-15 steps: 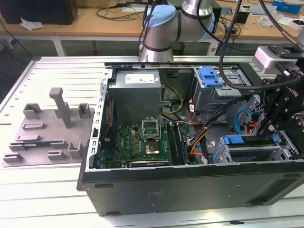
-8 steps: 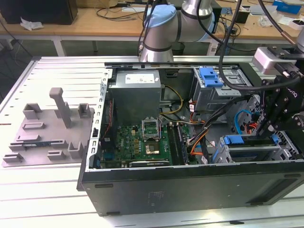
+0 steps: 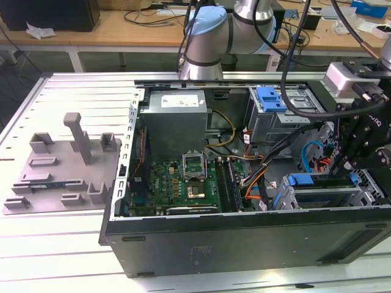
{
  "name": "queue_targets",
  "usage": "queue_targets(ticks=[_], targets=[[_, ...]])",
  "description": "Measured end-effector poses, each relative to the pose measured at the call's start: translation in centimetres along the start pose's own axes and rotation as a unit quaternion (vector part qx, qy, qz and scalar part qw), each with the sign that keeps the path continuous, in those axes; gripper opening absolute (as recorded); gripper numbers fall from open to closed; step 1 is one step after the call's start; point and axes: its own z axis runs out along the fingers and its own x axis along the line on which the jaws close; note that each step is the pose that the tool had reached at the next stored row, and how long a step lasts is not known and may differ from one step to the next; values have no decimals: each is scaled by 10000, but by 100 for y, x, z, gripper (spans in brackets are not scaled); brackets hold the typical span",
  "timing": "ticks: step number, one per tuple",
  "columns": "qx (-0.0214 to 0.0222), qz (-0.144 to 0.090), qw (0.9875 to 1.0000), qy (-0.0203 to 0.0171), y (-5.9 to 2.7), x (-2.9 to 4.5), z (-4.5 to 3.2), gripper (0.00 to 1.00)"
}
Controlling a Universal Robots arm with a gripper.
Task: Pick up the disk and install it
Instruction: 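Insert the first disk wire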
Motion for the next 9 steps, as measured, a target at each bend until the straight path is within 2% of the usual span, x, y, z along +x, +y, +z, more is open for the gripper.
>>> queue_targets(ticks=[9], targets=[[0, 0, 10000, 0, -1, -1, 29, 16]])
